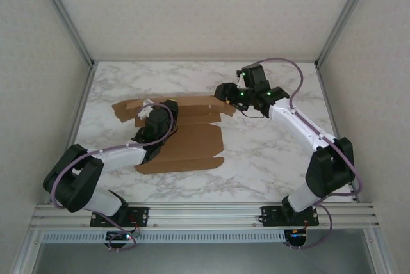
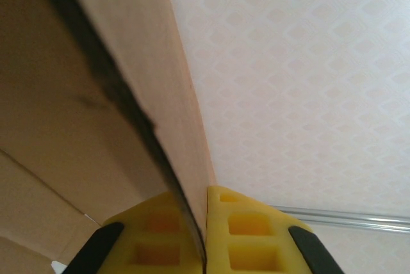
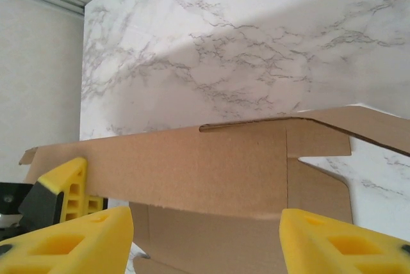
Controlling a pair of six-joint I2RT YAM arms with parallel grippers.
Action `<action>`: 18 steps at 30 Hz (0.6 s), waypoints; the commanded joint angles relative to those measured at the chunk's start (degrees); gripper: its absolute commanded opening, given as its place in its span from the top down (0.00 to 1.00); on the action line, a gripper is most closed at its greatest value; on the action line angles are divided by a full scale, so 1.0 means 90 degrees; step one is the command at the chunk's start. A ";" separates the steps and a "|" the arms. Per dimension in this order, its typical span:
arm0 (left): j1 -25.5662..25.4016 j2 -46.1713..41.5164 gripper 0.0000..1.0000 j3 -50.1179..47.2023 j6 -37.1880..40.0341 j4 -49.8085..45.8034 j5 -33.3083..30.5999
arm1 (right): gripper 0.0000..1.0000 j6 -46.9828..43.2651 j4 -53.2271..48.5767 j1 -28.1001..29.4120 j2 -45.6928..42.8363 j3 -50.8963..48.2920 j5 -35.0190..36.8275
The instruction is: Fold the paper box
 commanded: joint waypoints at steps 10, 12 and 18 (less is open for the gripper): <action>0.0041 0.0152 1.00 0.0068 0.0489 -0.0371 0.0233 | 0.36 0.0583 0.0660 0.0155 0.0766 0.0210 -0.0610; 0.0046 0.0149 1.00 0.0068 0.0501 -0.0382 0.0265 | 0.36 0.0658 0.0748 0.0208 0.0876 0.0221 -0.0645; 0.0063 0.0162 1.00 0.0075 0.0455 -0.0363 0.0354 | 0.35 0.1324 0.1727 0.0278 0.1079 0.0053 -0.1124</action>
